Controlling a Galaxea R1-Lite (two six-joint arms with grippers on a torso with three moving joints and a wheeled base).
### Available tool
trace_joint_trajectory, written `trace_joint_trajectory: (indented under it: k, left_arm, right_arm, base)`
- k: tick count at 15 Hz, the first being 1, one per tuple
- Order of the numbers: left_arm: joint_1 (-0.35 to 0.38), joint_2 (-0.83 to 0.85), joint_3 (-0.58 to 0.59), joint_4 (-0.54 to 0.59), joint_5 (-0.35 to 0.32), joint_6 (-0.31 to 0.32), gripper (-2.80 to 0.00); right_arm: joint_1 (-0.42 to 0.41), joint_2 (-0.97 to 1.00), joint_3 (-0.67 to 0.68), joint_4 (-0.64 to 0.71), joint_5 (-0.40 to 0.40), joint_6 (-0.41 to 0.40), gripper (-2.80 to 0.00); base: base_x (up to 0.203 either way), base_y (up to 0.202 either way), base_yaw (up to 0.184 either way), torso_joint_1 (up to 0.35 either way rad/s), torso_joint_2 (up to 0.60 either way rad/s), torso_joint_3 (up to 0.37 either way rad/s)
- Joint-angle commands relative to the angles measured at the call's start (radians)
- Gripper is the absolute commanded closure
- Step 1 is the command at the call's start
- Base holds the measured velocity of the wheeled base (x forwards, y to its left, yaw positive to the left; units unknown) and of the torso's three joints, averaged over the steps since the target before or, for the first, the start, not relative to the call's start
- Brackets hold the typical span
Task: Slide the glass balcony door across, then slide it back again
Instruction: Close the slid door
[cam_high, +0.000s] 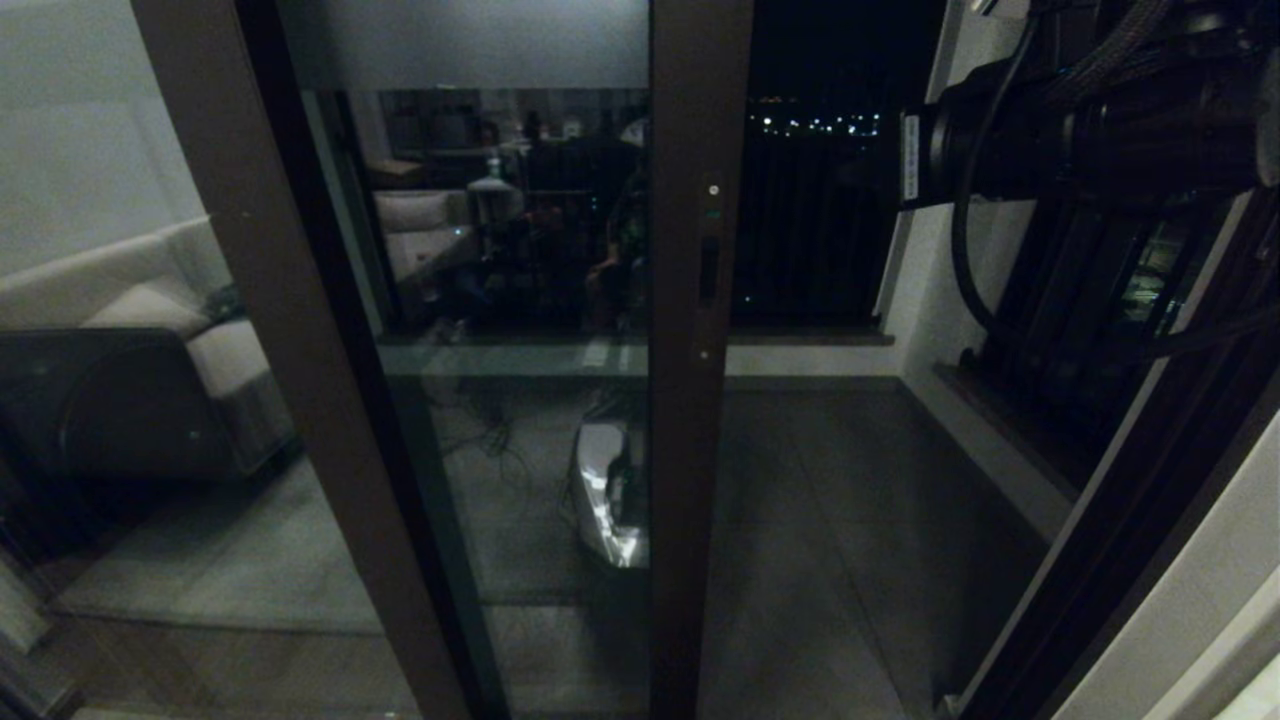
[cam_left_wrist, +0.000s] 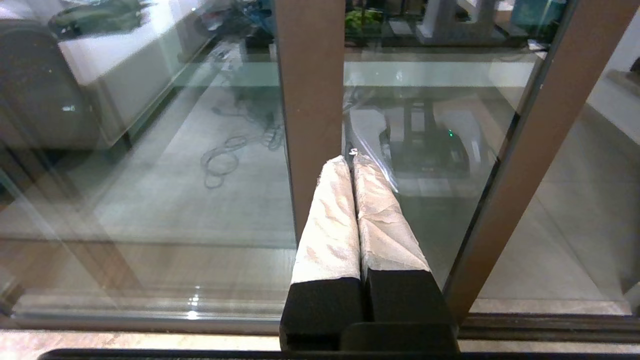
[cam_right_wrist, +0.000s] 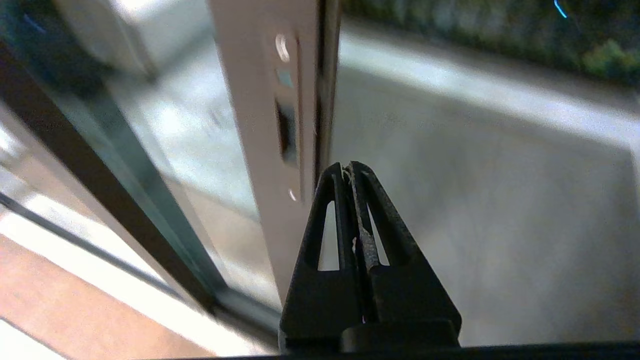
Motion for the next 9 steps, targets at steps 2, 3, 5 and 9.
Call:
trace_joint_trajectory:
  k: [2, 3, 5, 9]
  left_arm:
    - [0.0, 0.001, 0.002, 0.0, 0.0, -0.001, 0.0]
    - [0.0, 0.001, 0.002, 0.0, 0.0, -0.001, 0.0]
    - [0.0, 0.001, 0.002, 0.0, 0.0, -0.001, 0.0]
    - [0.0, 0.001, 0.002, 0.0, 0.0, 0.001, 0.0]
  right_arm:
    - [0.116, 0.11, -0.054, 0.076, -0.084, -0.004, 0.0]
    - [0.143, 0.117, -0.054, 0.097, -0.116, -0.003, 0.0]
    - [0.158, 0.152, -0.06, 0.116, -0.129, -0.004, 0.0]
    - [0.153, 0.21, -0.117, 0.114, -0.205, 0.001, -2.8]
  base:
    - [0.0, 0.0, 0.0, 0.0, 0.0, 0.0]
    - [0.0, 0.0, 0.0, 0.0, 0.0, 0.0]
    - [0.0, 0.0, 0.0, 0.0, 0.0, 0.0]
    - [0.0, 0.0, 0.0, 0.0, 0.0, 0.0]
